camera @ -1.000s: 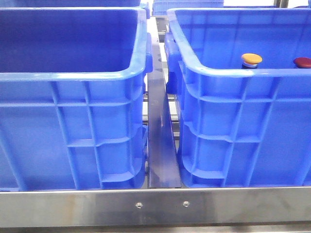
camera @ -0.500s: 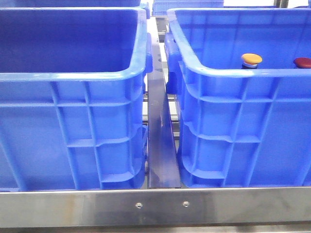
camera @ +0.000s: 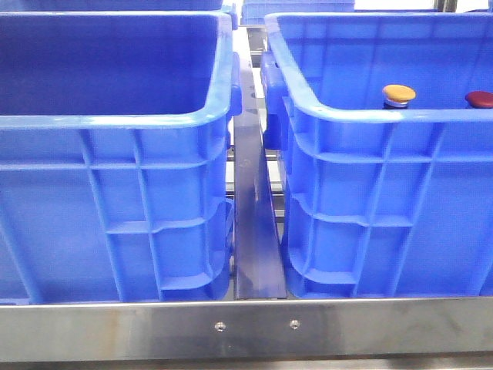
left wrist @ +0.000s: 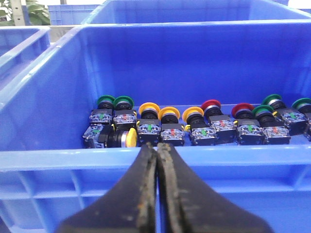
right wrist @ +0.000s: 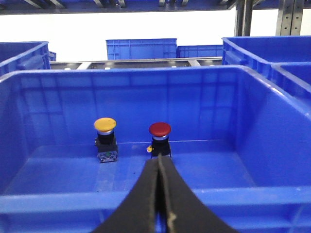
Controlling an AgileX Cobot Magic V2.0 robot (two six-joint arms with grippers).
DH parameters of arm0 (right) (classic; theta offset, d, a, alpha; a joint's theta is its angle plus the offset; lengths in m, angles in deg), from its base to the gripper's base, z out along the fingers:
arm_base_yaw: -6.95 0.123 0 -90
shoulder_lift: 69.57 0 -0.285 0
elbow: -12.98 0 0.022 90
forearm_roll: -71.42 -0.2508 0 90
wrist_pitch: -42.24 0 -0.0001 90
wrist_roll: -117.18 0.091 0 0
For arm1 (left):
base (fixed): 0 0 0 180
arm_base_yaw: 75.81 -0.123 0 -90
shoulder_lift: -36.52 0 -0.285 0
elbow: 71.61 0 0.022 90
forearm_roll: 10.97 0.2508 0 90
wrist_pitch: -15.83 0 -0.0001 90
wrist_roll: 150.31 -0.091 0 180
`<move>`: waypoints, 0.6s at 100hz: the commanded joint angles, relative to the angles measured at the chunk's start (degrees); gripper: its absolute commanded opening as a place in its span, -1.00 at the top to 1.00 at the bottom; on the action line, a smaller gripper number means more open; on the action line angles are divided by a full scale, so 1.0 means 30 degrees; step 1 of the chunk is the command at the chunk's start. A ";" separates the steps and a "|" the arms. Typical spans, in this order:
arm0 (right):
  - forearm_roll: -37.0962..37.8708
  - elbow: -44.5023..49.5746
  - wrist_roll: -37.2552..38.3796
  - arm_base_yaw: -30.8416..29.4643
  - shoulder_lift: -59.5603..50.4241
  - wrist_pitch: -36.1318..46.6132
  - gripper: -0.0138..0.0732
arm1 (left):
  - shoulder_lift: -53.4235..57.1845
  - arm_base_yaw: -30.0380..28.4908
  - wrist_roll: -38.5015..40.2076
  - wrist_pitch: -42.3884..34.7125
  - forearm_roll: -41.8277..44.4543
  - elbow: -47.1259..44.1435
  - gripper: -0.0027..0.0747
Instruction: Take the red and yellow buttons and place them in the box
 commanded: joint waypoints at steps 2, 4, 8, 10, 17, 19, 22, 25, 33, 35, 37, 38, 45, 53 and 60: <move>0.0729 -0.0321 0.0497 0.0100 -0.0540 0.0952 0.84 | 0.0631 -0.0026 0.0152 -0.1483 -0.0112 -0.0918 0.98; 0.0729 -0.0321 0.0497 0.0106 -0.0514 0.0930 0.84 | 0.0631 -0.0026 0.0152 -0.1483 -0.0112 -0.0918 0.98; 0.0729 -0.0321 0.0497 0.0106 -0.0685 0.0702 0.84 | 0.0631 -0.0026 0.0152 -0.1483 -0.0112 -0.0918 0.98; 0.0729 -0.0321 0.0497 0.0106 -0.0707 0.0687 0.84 | 0.0631 -0.0026 0.0152 -0.1483 -0.0112 -0.0918 0.98; 0.0729 -0.0321 0.0497 0.0106 -0.0683 0.0741 0.84 | 0.0631 -0.0026 0.0152 -0.1483 -0.0112 -0.0918 0.98; 0.0729 -0.0321 0.0497 0.0106 -0.0683 0.0741 0.84 | 0.0631 -0.0026 0.0152 -0.1483 -0.0112 -0.0918 0.98; 0.0729 -0.0321 0.0497 0.0106 -0.0683 0.0741 0.84 | 0.0631 -0.0026 0.0152 -0.1483 -0.0112 -0.0918 0.98; 0.0729 -0.0321 0.0497 0.0106 -0.0683 0.0741 0.84 | 0.0631 -0.0026 0.0152 -0.1483 -0.0112 -0.0918 0.98; 0.0729 -0.0321 0.0497 0.0106 -0.0686 0.0723 0.84 | 0.0631 -0.0026 0.0152 -0.1483 -0.0112 -0.0918 0.98; 0.0729 -0.0321 0.0497 0.0106 -0.0686 0.0723 0.84 | 0.0631 -0.0026 0.0152 -0.1483 -0.0112 -0.0918 0.98; 0.0729 -0.0321 0.0497 0.0106 -0.0686 0.0708 0.84 | 0.0631 -0.0026 0.0152 -0.1483 -0.0112 -0.0918 0.98; 0.0729 -0.0321 0.0497 0.0106 -0.0686 0.0708 0.84 | 0.0631 -0.0026 0.0152 -0.1483 -0.0112 -0.0918 0.98; 0.0729 -0.0321 0.0497 0.0106 -0.0686 0.0685 0.84 | 0.0631 -0.0026 0.0152 -0.1483 -0.0112 -0.0918 0.98; 0.0729 -0.0321 0.0497 0.0106 -0.0686 0.0685 0.84 | 0.0631 -0.0026 0.0152 -0.1483 -0.0112 -0.0918 0.98; 0.0729 -0.0338 0.0497 0.0106 -0.0686 0.0685 0.84 | 0.0631 -0.0026 0.0152 -0.1483 -0.0112 -0.0918 0.98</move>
